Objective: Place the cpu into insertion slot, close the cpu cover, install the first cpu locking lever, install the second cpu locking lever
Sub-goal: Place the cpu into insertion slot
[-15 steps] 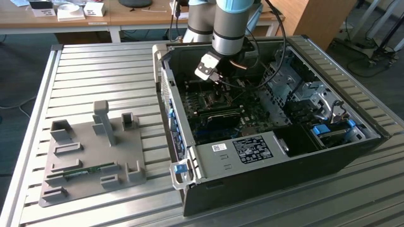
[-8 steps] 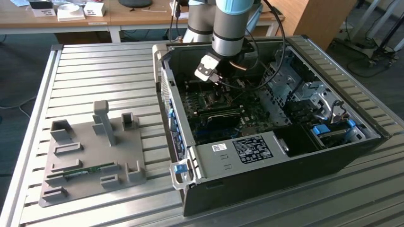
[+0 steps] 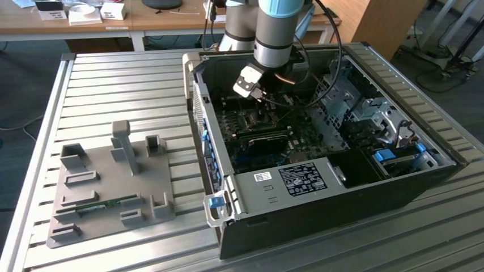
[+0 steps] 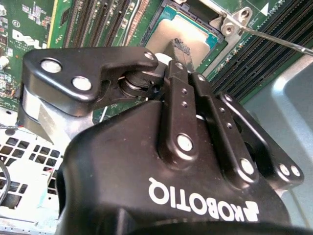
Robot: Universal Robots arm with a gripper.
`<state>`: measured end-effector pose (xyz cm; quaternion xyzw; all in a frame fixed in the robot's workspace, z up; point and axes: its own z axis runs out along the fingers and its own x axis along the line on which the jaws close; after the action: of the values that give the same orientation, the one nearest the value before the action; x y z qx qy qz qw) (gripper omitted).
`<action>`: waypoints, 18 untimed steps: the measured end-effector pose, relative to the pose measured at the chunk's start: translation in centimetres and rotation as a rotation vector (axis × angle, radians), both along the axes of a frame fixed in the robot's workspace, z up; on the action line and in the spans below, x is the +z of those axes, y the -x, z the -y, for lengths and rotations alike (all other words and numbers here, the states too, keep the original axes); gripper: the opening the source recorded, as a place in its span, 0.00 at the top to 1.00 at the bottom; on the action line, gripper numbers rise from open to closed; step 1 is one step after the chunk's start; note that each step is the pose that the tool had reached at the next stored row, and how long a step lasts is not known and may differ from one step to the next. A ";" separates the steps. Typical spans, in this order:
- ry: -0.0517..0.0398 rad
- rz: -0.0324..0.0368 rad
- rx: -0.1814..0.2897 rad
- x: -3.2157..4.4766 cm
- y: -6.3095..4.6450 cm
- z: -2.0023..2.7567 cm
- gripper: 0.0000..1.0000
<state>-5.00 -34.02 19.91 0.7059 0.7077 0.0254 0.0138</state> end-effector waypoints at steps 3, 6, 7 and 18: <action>-0.0004 0.0003 0.000 0.01 0.0 0.00 0.89; -0.0004 0.0002 0.000 0.44 0.0 0.00 0.89; -0.0004 0.0003 0.000 0.58 0.0 -0.01 0.89; 0.0004 0.0002 0.000 2.76 0.0 0.00 0.89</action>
<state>-5.00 -34.02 22.67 0.7059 0.7077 0.0253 0.0140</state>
